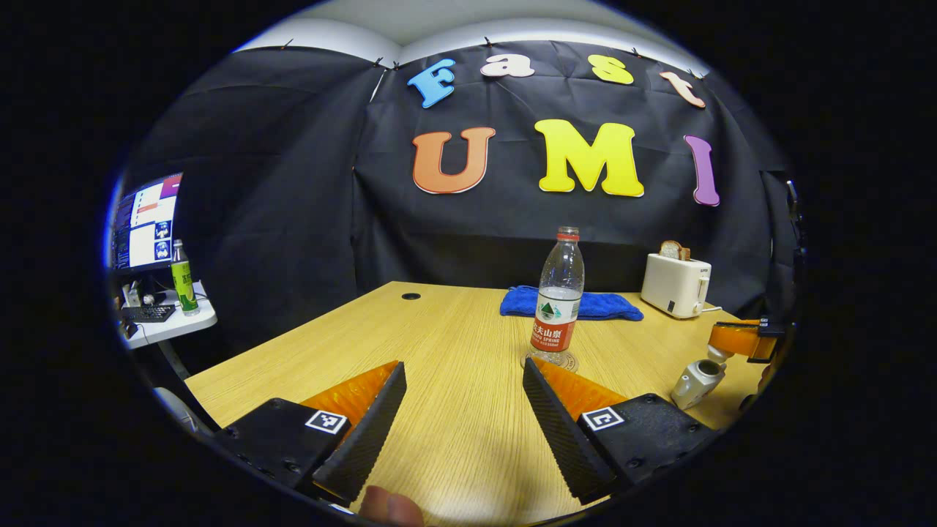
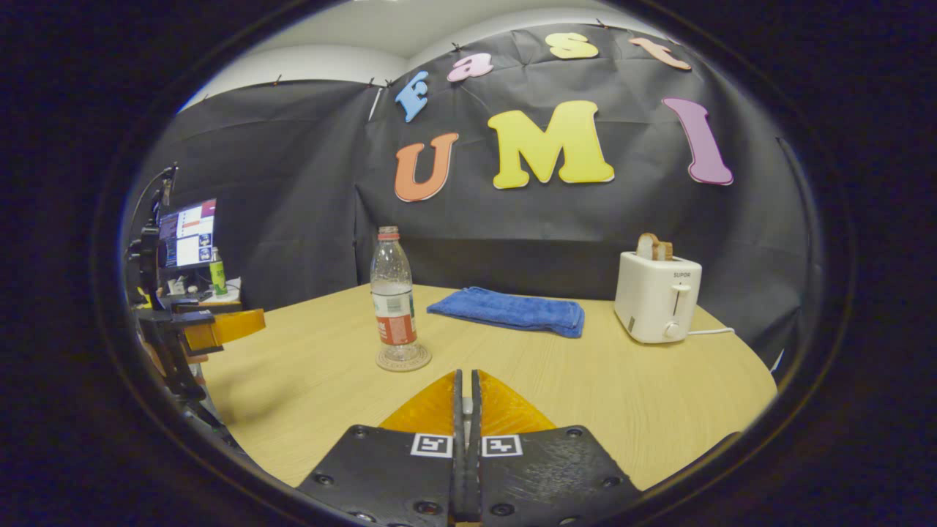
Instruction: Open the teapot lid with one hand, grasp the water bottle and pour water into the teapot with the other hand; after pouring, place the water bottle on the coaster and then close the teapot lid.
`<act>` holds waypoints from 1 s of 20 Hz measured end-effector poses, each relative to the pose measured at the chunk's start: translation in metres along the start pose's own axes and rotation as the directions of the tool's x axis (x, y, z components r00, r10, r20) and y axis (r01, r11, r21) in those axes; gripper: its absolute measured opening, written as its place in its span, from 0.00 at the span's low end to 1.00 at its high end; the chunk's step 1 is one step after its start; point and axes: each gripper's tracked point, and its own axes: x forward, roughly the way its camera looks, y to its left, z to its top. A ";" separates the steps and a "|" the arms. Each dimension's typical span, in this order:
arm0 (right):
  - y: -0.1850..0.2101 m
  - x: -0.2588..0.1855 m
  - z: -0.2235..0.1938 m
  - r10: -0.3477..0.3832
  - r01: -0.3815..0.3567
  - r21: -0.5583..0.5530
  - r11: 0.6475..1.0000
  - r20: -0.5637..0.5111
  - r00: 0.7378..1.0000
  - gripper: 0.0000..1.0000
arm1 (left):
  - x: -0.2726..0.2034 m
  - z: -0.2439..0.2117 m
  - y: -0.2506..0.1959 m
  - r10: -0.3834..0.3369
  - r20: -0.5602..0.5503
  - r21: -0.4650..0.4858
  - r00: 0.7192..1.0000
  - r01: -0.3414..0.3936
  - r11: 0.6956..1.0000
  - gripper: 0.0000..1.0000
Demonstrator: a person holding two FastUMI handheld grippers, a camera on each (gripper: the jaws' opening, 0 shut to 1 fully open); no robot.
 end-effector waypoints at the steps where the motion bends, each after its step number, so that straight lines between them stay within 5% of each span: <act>1: 0.000 0.001 -0.002 -0.002 0.002 -0.003 1.000 -0.004 1.000 0.00 | -0.003 0.001 0.004 0.007 0.005 0.008 1.000 -0.007 1.000 1.00; 14: 0.002 0.004 -0.021 0.000 0.000 -0.012 1.000 -0.014 1.000 0.00 | -0.014 0.012 -0.001 0.010 0.050 0.066 0.999 -0.014 0.998 1.00; 16: 0.002 0.000 -0.014 -0.003 0.003 -0.028 1.000 0.005 1.000 0.08 | -0.018 0.018 -0.007 0.008 0.063 0.078 0.998 -0.013 0.997 1.00; 20: -0.009 -0.013 0.007 -0.064 0.065 -0.015 0.998 0.078 0.995 0.54 | -0.028 0.033 -0.032 -0.014 0.095 0.087 0.995 0.006 0.996 1.00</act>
